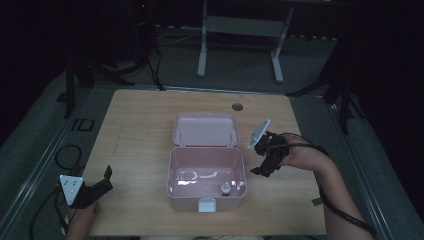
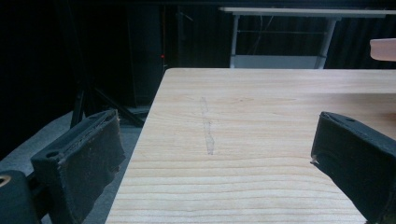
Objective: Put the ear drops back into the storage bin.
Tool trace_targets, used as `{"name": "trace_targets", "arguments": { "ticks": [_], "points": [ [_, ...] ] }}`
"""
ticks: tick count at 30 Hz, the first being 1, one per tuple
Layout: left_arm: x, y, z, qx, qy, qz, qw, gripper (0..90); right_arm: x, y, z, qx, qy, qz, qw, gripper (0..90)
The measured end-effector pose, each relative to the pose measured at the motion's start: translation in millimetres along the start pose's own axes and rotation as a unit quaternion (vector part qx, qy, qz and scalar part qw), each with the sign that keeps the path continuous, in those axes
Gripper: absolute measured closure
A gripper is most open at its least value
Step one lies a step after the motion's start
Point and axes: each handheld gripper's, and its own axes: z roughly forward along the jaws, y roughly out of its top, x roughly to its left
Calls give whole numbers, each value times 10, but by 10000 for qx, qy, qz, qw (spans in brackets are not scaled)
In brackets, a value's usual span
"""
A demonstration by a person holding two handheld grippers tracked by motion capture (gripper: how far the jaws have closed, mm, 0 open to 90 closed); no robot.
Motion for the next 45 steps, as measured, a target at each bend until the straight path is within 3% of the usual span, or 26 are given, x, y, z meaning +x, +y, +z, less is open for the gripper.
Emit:
{"name": "trace_targets", "arguments": {
  "ticks": [14, 17, 24, 26, 31, 33, 34, 35, 37, 38, 39, 40, 41, 42, 44, 45],
  "points": [
    [-2, 0, 0, 2, -1, 9, 10000, 24, -142, -608, 487, -63, 39, 759, 9971, 141],
    [-3, 0, -1, 0, -2, 8, 10000, 24, -149, -678, 546, -88, -24, 822, 9966, 141],
    [-3, 0, -1, 0, -13, 15, 10000, 23, -153, -946, 680, -453, -321, 1203, 9912, 141],
    [-5, 0, -2, -4, -7, 20, 10000, 24, -156, -1100, 719, -696, -475, 1445, 9859, 141],
    [-5, 0, -1, 2, -1, 21, 10000, 24, -178, -1347, 796, -876, -778, 1822, 9762, 141],
    [-6, 0, -1, 1, 5, 23, 10000, 24, -184, -1428, 822, -918, -866, 1941, 9728, 141],
    [-6, 0, -1, 1, 5, 23, 10000, 24, -184, -1428, 822, -918, -866, 1941, 9728, 141],
    [-7, 0, 0, -3, 9, 25, 10000, 24, -184, -1517, 842, -1071, -1013, 2130, 9659, 142],
    [-8, 0, -1, -2, 9, 24, 10000, 23, -178, -1575, 859, -1227, -1128, 2277, 9594, 141],
    [-8, 0, -1, -2, 9, 24, 10000, 24, -178, -1575, 859, -1227, -1128, 2277, 9594, 141],
    [-8, 0, -1, -1, 10, 24, 10000, 24, -162, -1634, 881, -1372, -1278, 2438, 9515, 141],
    [-8, 0, -1, -1, 10, 24, 10000, 24, -162, -1634, 881, -1372, -1278, 2438, 9515, 141],
    [-8, 0, -2, -2, 11, 28, 10000, 24, -156, -1657, 885, -1461, -1338, 2531, 9469, 141],
    [-9, -1, -3, -5, 12, 31, 10000, 24, -154, -1693, 895, -1634, -1506, 2712, 9365, 141],
    [-8, -1, -4, -5, 8, 27, 10000, 24, -160, -1728, 901, -1693, -1768, 2856, 9266, 141],
    [-8, -1, -4, -6, 7, 26, 10000, 24, -165, -1746, 899, -1699, -1925, 2969, 9197, 141]
  ]
}}
